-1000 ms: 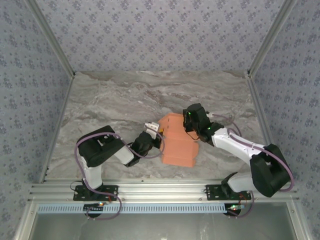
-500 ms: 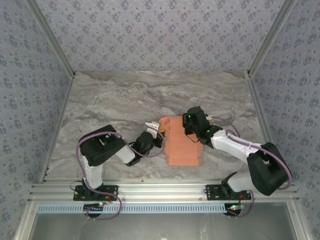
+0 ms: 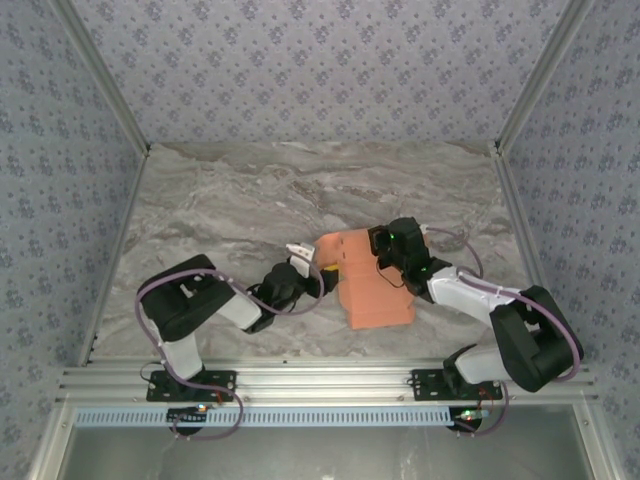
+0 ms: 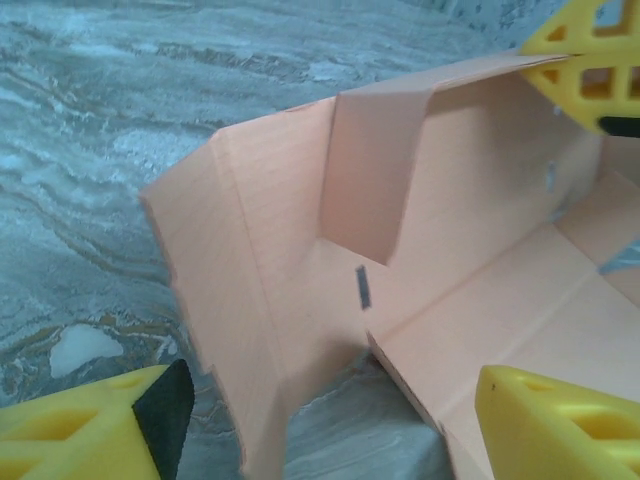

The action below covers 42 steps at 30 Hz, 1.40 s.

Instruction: Fold the paper box

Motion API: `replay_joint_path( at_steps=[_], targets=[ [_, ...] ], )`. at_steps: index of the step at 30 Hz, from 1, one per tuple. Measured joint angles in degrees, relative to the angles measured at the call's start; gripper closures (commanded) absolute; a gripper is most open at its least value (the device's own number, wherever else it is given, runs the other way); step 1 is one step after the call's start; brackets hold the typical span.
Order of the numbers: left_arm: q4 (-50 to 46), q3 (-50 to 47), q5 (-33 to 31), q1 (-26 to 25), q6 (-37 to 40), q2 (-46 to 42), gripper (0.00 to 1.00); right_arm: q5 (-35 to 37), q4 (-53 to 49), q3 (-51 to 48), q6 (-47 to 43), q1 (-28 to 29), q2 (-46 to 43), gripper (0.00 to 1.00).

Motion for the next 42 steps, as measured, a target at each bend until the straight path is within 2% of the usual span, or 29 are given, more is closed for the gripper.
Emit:
replay_joint_path(
  at_steps=[1, 12, 20, 29, 34, 36, 40, 42],
  targets=[
    [0.07, -0.48, 0.09, 0.09, 0.44, -0.85, 0.01, -0.5, 1.18, -0.24, -1.05, -0.22, 0.0, 1.0],
    [-0.48, -7.19, 4.48, 5.16, 4.66, -9.9, 0.01, -6.97, 18.21, -4.66, -10.73, -2.23, 2.93, 1.0],
    [-1.31, -8.35, 5.33, 11.08, 9.81, -15.39, 0.02, -14.19, 23.98, -5.49, -16.33, -4.7, 5.31, 1.0],
    [-2.49, -8.0, 11.32, 13.77, 12.37, -13.73, 0.12, -26.56, 30.77, -4.04, -14.84, -11.19, 14.93, 1.0],
    [-2.49, -5.73, 14.27, 13.77, 12.96, -7.78, 0.42, -31.34, 32.68, -3.26, -14.67, -11.61, 17.11, 1.0],
    [-2.27, -4.31, 15.15, 13.77, 13.75, -5.99, 0.49, -33.11, 32.81, -3.08, -14.69, -12.0, 17.16, 1.0],
    [0.15, -3.72, 17.53, 13.77, 14.6, -5.11, 0.49, -35.95, 32.76, -2.78, -14.71, -13.4, 17.49, 1.0],
    [0.24, -3.72, 19.56, 13.77, 15.13, -5.46, 0.44, -37.13, 32.68, -2.67, -14.71, -14.03, 17.57, 1.0]
  ],
)
